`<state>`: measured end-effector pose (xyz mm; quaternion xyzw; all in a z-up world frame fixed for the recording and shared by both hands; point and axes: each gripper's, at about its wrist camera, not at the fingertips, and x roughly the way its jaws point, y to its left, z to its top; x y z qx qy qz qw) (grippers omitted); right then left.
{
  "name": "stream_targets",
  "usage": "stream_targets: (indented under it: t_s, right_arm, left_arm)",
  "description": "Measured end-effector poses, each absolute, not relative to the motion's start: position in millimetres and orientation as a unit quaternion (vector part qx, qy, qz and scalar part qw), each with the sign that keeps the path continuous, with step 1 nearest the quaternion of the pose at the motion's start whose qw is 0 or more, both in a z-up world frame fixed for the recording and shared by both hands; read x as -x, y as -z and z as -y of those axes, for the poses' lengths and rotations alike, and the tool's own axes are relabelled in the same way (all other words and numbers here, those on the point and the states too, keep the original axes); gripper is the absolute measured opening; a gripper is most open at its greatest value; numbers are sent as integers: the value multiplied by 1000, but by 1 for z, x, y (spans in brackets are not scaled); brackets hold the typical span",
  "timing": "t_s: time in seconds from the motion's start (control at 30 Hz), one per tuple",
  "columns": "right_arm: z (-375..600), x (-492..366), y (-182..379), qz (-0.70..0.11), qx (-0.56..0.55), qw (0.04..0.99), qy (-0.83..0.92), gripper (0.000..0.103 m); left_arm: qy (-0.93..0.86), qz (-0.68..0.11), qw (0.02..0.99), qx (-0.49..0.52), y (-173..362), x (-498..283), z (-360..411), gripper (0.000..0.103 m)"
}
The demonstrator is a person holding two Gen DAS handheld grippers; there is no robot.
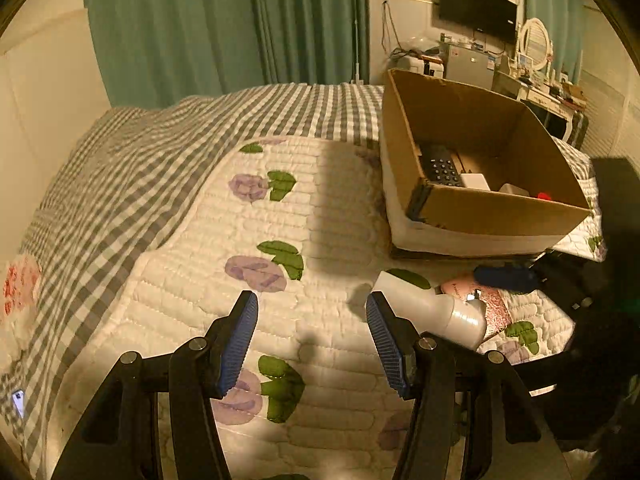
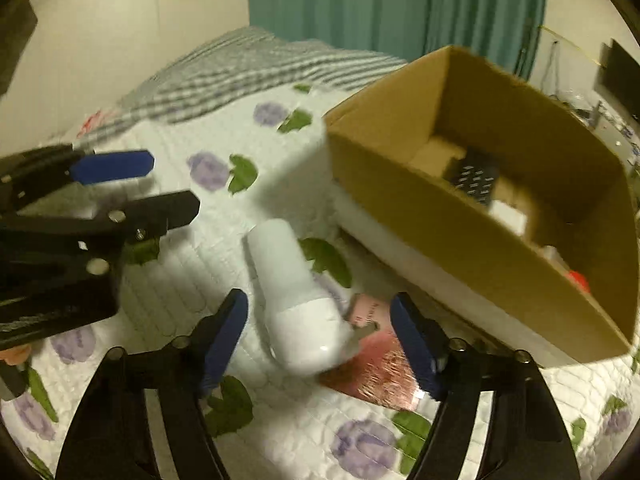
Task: Organize rigid objects
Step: 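Grasp the white cylindrical bottle with the right gripper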
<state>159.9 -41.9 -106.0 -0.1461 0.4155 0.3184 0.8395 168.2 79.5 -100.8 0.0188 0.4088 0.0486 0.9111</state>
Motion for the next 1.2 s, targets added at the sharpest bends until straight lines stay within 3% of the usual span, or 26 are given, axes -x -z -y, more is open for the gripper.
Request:
stream_targets:
  t_s: [0.13,0.17,0.67,1.03,1.1,1.2]
  right_arm:
    - [26,-160,120,-425,177,828,-321,55]
    - [24,-159,124,-427,190,826,-315,47]
    - [167,-120,77,-434,80,883,-161,46]
    - [211,-135,84,-447,17,887,-119,44]
    - [211,-135,88,-449,15,885,-120,44]
    - [211,-137,89,-453,11,883,-122,44]
  left_arm:
    - [-53,-414,909,-9,102,-169,-84,59]
    - [-54,-414,909,-10,102,-170,-83,59]
    - [38,-420,906,-33,103,-170,-12,59]
    - [66,-489,870,-11,159,-209,56,59]
    - [49,-484,873,-21,168,-215,61,74]
    - [28,-493,869,-31,186,-226,66,83]
